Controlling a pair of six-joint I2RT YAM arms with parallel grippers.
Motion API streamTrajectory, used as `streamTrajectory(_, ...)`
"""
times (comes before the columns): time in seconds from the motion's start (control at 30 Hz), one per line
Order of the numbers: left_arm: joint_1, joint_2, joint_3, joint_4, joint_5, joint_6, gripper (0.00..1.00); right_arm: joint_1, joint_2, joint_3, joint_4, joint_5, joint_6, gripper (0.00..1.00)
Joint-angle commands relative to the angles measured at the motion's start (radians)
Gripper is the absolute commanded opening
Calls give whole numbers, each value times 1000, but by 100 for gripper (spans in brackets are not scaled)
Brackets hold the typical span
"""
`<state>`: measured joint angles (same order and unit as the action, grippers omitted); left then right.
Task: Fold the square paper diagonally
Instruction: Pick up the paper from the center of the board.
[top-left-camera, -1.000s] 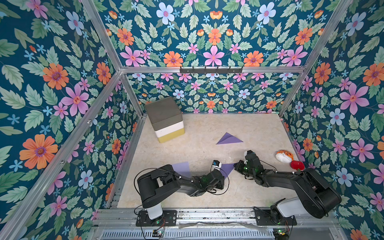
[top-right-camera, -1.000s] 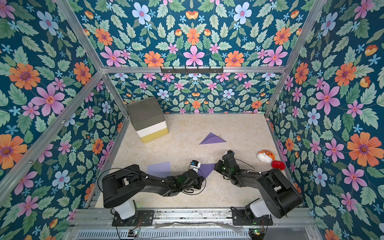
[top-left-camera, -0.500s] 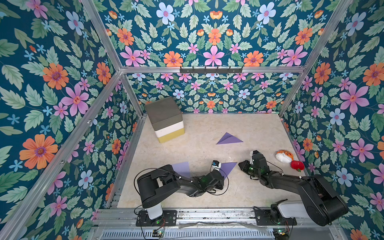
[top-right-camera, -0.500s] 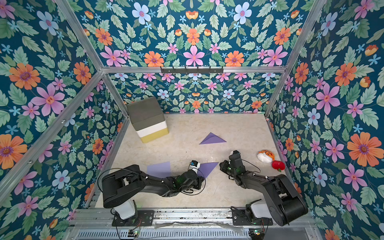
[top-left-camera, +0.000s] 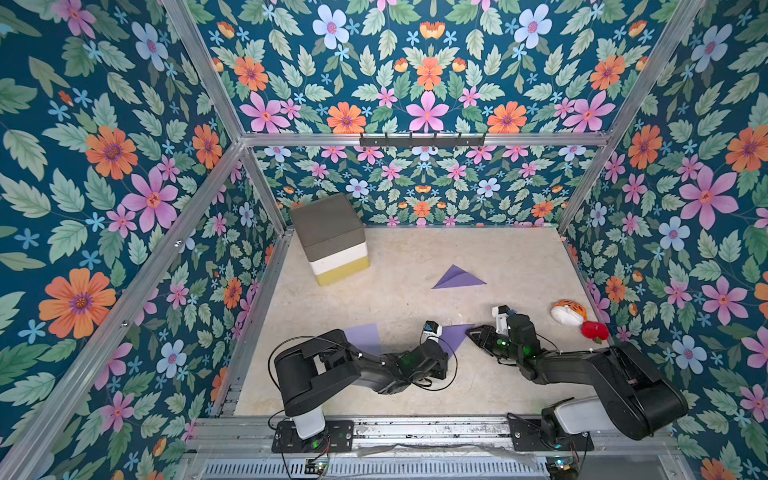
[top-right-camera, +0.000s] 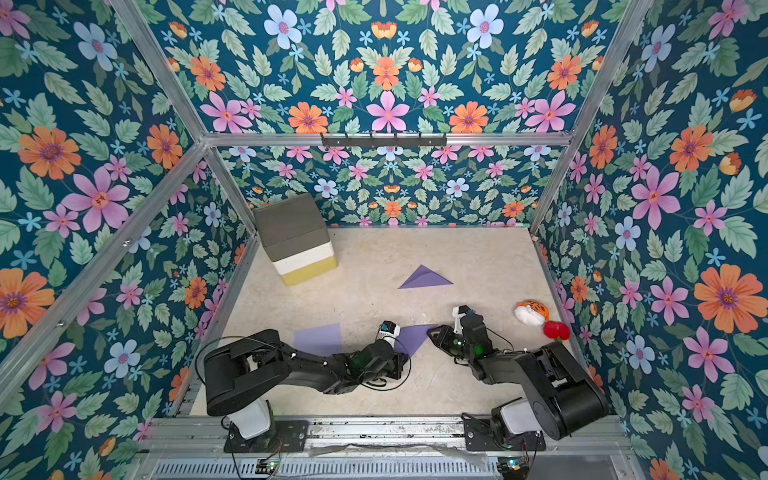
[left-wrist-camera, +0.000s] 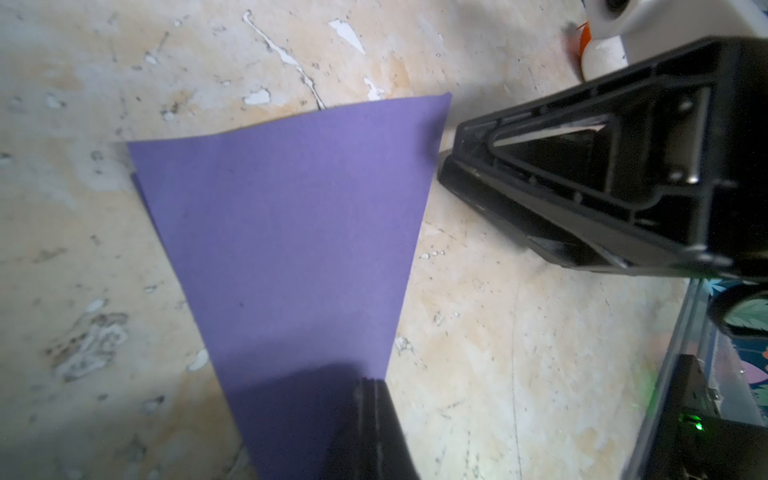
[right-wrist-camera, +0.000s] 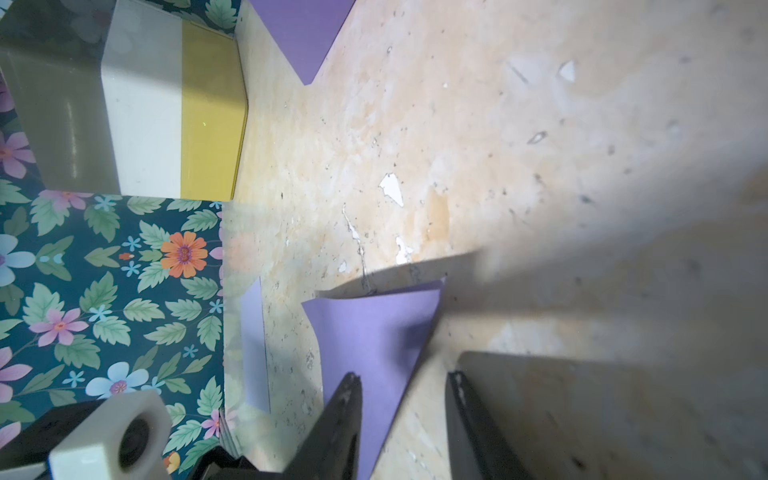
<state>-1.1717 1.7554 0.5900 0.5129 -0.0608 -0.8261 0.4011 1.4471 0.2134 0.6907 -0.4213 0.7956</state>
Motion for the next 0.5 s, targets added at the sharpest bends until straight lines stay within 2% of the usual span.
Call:
streamTrajectory(0.0, 1, 17, -18, -327, 24, 16, 0, 2, 47, -2, 22, -36, 14, 36)
streamTrajectory(0.27, 1, 12, -23, -317, 34, 21, 0, 29, 103, 10, 129, -54, 12, 29)
streamTrajectory(0.47, 1, -5, -25, -311, 28, 24, 0, 45, 105, 19, 165, -46, 8, 18)
